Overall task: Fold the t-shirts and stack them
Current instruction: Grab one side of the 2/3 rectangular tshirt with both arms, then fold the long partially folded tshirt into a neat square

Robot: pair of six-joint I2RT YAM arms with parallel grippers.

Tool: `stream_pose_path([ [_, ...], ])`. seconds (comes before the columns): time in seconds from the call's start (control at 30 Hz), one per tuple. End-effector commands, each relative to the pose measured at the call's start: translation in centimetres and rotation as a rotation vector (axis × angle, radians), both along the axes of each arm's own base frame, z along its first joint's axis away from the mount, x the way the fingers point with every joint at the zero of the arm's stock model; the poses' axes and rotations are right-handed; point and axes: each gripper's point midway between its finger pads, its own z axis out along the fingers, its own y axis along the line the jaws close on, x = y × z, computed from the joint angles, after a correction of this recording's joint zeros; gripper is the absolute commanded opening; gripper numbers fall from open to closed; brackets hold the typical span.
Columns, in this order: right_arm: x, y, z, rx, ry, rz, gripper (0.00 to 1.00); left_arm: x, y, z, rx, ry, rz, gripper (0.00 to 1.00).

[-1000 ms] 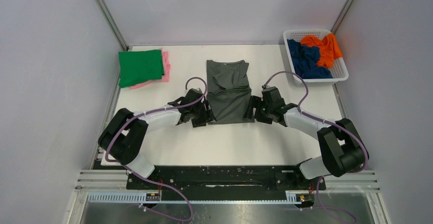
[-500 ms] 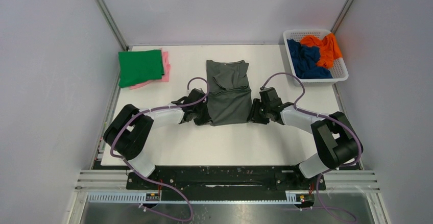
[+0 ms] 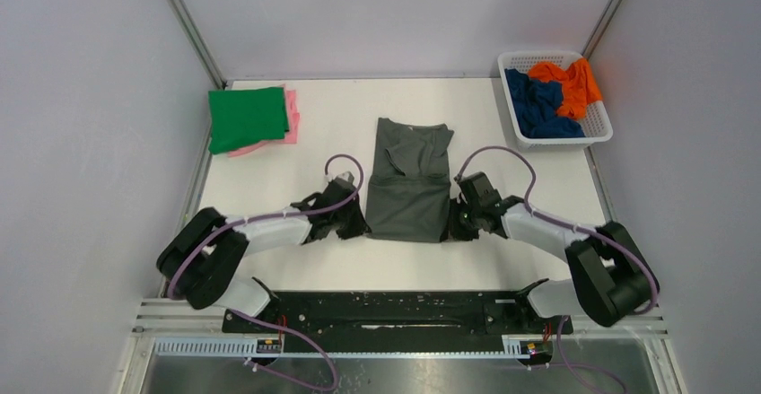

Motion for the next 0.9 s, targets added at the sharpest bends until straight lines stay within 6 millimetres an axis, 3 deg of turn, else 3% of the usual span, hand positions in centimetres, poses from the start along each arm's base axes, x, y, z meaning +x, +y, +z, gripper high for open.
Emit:
stream_pose_path([
  [0.0, -7.3, -1.0, -0.2, -0.013, 0.142, 0.126, 0.00, -6.1, 2.0, -2.2, 0.075, 0.080, -0.021, 0.00],
  [0.13, -9.9, -1.7, 1.2, -0.021, 0.132, 0.168, 0.00, -9.0, 2.0, -0.3, 0.048, 0.048, -0.034, 0.00],
  [0.27, -10.9, -1.2, 4.6, 0.078, 0.075, 0.190, 0.00, -10.2, 0.6, 4.7, -0.043, -0.107, -0.106, 0.00],
  [0.43, -11.1, -1.1, 9.1, 0.160, -0.036, 0.205, 0.00, -10.2, -0.2, 10.6, -0.206, -0.269, -0.132, 0.00],
  [0.67, -8.4, -1.1, 13.7, 0.147, -0.185, 0.167, 0.00, -7.5, 0.9, 16.8, -0.233, -0.480, -0.066, 0.00],
  [0.87, -5.1, -0.1, 17.4, 0.183, -0.279, 0.127, 0.00, -3.9, 2.1, 20.6, -0.164, -0.621, 0.075, 0.00],
])
